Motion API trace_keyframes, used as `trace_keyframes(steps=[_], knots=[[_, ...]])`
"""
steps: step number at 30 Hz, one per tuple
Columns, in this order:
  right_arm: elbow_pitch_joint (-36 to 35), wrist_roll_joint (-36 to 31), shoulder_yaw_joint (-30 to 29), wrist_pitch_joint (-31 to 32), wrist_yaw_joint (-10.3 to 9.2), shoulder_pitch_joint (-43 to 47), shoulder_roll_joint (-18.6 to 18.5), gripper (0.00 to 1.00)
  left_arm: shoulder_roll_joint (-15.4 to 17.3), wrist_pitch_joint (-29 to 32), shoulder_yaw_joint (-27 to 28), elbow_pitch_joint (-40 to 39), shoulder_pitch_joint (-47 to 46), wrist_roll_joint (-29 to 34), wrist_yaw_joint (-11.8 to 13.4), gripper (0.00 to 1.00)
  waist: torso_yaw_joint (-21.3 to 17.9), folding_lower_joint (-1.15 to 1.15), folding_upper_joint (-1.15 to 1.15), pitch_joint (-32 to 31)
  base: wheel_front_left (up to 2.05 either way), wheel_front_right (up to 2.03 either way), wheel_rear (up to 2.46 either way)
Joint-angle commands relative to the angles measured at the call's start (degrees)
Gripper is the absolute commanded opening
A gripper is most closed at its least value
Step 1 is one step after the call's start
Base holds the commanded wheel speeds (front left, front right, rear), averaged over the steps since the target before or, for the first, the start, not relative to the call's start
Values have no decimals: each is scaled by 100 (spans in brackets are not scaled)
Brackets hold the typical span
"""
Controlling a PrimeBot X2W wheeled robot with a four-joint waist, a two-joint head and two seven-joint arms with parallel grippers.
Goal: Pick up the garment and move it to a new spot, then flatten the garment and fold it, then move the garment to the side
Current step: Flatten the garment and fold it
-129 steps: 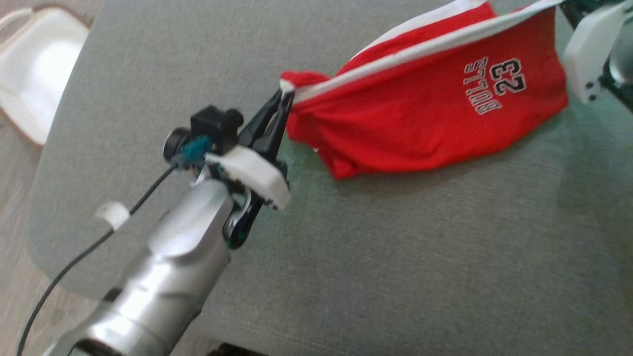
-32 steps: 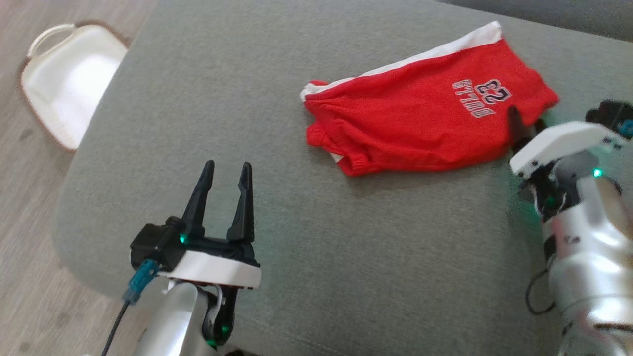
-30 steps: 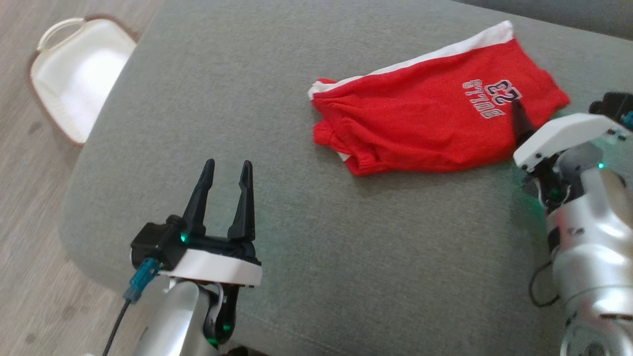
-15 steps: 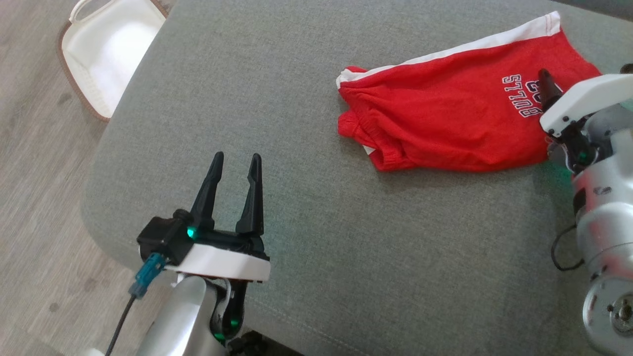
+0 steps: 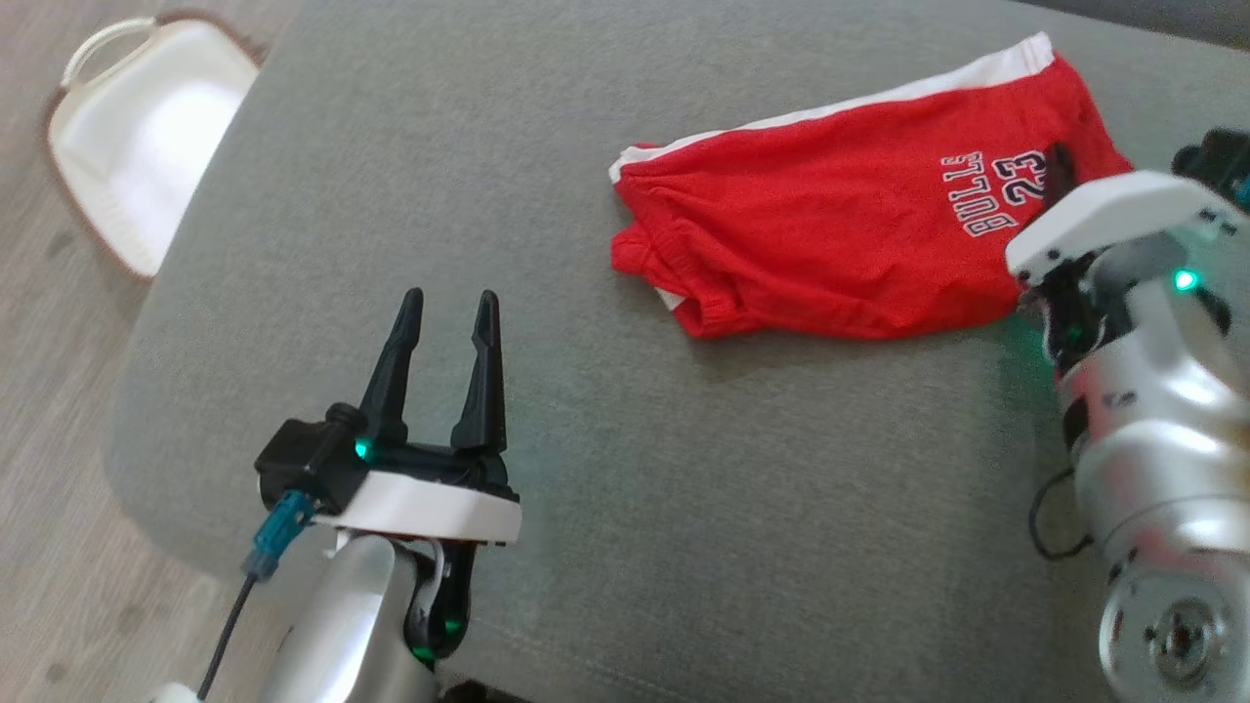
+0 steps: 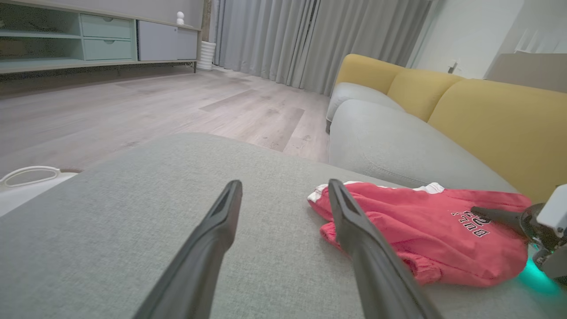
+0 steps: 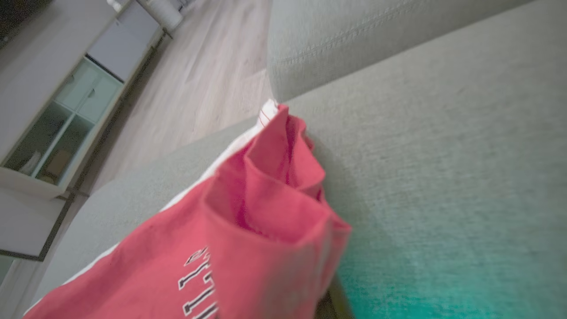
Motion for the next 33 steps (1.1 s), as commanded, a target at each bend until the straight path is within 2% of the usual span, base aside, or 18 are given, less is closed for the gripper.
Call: trace_keyframes(steps=[1,5,15,20,24,33], knots=[[-210,211,241,-289,-5,145,167,0,55,-37,210,-141,-106,79,-34,100,-246,-1,0,-201,0,0,0],[-353,564,416,-568,-5,391,185,0,55,-37,262,-147,-25,142,-79,100,-490,-1,0,-393,0,0,0],[-1008,2174,1710,-1161,-5,1687,191,0,54,-37,403,-126,288,432,-256,100,-1332,-1,0,-989,0,0,0],[-1550,3021,2164,-1336,-5,2231,191,0,54,-37,395,-145,392,499,-306,100,-1609,-1,0,-1109,0,0,0],[-1705,3258,2487,-1432,-5,2554,191,0,54,-37,314,-129,459,555,-339,100,-1754,-1,0,-1118,0,0,0],[-1787,3460,2556,-1546,-5,2454,191,0,54,-37,229,-70,525,593,-372,100,-1760,-1,0,-1080,0,0,0]])
